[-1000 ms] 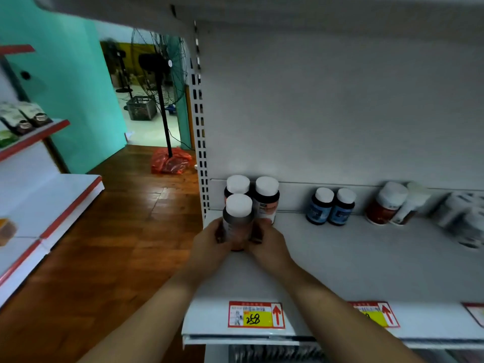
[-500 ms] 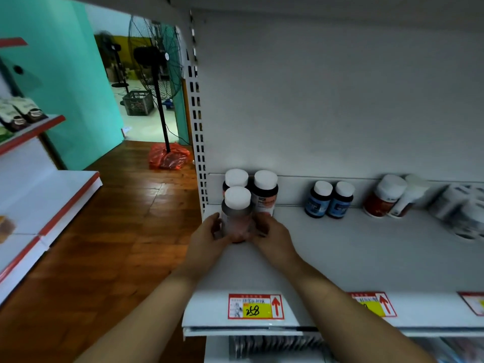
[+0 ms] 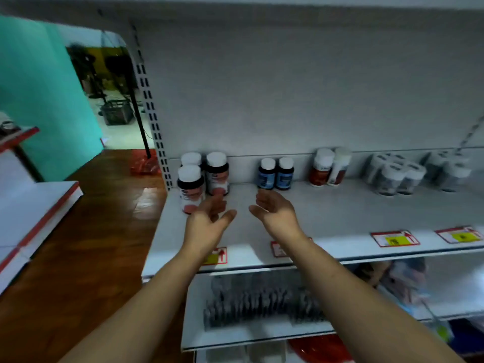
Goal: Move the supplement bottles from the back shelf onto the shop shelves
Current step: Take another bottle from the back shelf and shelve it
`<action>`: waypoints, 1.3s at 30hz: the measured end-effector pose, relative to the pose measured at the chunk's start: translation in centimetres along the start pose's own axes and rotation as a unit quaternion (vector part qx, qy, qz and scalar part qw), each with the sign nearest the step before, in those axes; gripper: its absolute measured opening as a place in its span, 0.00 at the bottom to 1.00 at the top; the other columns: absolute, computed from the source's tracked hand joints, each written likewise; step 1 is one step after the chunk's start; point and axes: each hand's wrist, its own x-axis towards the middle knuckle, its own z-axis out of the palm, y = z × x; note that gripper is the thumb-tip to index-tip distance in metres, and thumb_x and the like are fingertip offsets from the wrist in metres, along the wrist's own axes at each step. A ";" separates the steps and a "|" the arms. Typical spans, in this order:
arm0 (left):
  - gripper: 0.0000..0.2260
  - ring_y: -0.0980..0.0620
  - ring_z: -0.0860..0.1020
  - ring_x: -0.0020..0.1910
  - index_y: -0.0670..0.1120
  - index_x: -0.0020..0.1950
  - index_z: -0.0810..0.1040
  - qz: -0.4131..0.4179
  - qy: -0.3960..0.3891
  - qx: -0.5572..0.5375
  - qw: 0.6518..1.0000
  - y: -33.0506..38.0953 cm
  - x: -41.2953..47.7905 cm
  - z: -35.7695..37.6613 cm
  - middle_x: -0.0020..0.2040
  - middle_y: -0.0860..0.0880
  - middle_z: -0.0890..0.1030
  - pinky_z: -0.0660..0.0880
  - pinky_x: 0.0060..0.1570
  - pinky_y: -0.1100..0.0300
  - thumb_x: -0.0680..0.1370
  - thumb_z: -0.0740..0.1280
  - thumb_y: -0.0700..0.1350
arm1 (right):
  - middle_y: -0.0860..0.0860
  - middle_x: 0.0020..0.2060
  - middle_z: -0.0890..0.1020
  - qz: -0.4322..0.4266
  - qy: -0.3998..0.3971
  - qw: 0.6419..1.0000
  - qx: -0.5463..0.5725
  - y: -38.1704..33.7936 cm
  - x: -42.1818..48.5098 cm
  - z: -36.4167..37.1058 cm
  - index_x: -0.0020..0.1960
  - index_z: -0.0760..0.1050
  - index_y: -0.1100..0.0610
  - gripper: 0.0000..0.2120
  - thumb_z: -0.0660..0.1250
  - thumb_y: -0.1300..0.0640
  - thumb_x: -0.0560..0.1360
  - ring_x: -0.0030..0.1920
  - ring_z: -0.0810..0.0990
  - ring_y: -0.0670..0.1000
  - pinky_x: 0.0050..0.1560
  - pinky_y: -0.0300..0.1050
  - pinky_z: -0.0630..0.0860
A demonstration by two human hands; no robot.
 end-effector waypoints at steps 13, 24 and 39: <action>0.17 0.50 0.75 0.51 0.36 0.61 0.72 0.034 -0.186 -0.140 0.972 15.3 -11.3 34.8 0.57 0.38 0.78 0.76 0.54 0.57 0.73 0.68 0.34 | 0.64 0.60 0.76 -0.003 0.210 0.977 0.045 4.5 -9.6 -38.7 0.62 0.69 0.69 0.20 0.66 0.72 0.71 0.54 0.74 0.51 0.59 0.45 0.71; 0.17 0.51 0.76 0.50 0.40 0.60 0.73 0.092 -0.322 -0.164 0.928 23.8 -12.5 62.4 0.51 0.45 0.78 0.73 0.60 0.54 0.72 0.69 0.35 | 0.60 0.58 0.77 0.012 0.356 0.933 0.057 11.5 -9.5 -63.6 0.63 0.71 0.63 0.19 0.67 0.68 0.72 0.54 0.76 0.50 0.57 0.43 0.74; 0.18 0.50 0.78 0.54 0.44 0.61 0.74 0.123 -0.398 -0.129 0.900 35.0 -11.9 97.5 0.54 0.46 0.80 0.74 0.62 0.49 0.72 0.71 0.39 | 0.56 0.59 0.78 0.027 0.428 0.903 0.013 18.9 -3.7 -97.8 0.65 0.71 0.60 0.21 0.68 0.62 0.73 0.58 0.78 0.53 0.61 0.51 0.75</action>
